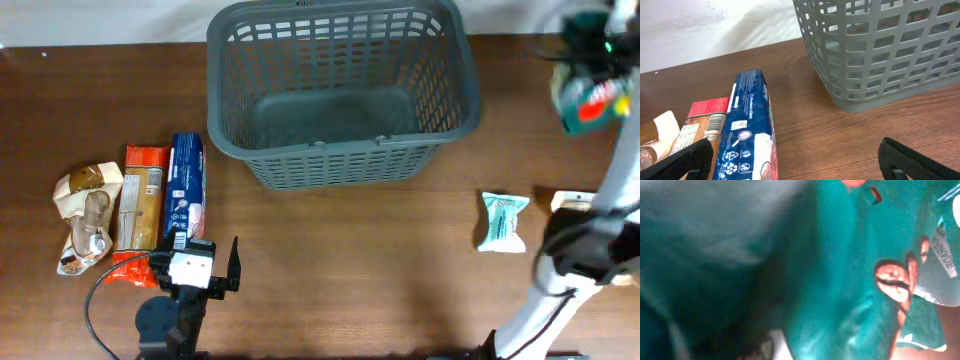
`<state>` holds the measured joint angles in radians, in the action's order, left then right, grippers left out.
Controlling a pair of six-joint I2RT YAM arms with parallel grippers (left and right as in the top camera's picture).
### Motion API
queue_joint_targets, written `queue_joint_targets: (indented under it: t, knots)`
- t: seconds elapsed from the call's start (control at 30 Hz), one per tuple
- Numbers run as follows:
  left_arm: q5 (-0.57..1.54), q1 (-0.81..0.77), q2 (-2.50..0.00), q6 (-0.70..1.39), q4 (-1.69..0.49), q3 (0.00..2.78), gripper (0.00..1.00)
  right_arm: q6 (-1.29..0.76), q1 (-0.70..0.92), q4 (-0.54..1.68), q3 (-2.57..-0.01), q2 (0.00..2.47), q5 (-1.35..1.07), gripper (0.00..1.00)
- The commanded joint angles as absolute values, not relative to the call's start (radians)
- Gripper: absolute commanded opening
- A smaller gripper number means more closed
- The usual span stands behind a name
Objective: Pack container
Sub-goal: 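Lift the Nescafe pouch and drop it into the grey basket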
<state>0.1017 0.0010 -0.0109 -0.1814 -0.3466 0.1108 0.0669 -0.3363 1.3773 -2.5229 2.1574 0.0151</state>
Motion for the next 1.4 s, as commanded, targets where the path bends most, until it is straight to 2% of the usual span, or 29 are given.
queue_joint_targets:
  t: [0.0,0.2,0.43,0.57,1.03,1.1,1.13,1.17,1.23,1.27,1.3,1.37]
  knots:
    - [0.109,-0.003,-0.005,-0.173,-0.344,0.105,0.99,0.138,-0.084,1.393,-2.798,2.008,-0.101,0.04]
    - [0.109,-0.003,-0.005,-0.173,-0.344,0.105,0.99,0.241,0.234,1.354,-2.878,2.006,-0.075,0.04]
    - [0.109,-0.003,-0.005,-0.173,-0.344,0.105,0.99,0.255,0.439,1.35,-2.762,2.066,-0.039,0.04]
    - [0.109,-0.003,-0.005,-0.173,-0.344,0.105,0.99,0.255,0.492,1.312,-2.663,2.13,0.028,0.04]
    - [0.109,-0.003,-0.005,-0.173,-0.344,0.105,0.99,0.253,0.497,1.256,-2.501,2.264,0.027,0.03]
    - [0.109,-0.003,-0.005,-0.173,-0.344,0.105,0.99,0.254,0.497,1.253,-2.496,2.268,0.028,0.18]
    - [0.109,-0.003,-0.005,-0.173,-0.344,0.105,0.99,0.253,0.497,1.248,-2.497,2.268,0.032,0.38]
    - [0.109,-0.003,-0.005,-0.173,-0.344,0.105,0.99,0.254,0.497,1.24,-2.498,2.266,0.046,0.43]
    - [0.109,-0.003,-0.005,-0.173,-0.344,0.105,0.99,0.254,0.497,1.233,-2.512,2.249,0.107,0.44]
    - [0.109,-0.003,-0.005,-0.173,-0.344,0.105,0.99,0.254,0.497,1.234,-2.519,2.24,0.131,0.51]
    - [0.109,-0.003,-0.005,-0.173,-0.344,0.105,0.99,0.253,0.497,1.235,-2.532,2.221,0.173,0.63]
    - [0.109,-0.003,-0.005,-0.173,-0.344,0.105,0.99,0.253,0.493,1.237,-2.556,2.179,0.241,0.66]
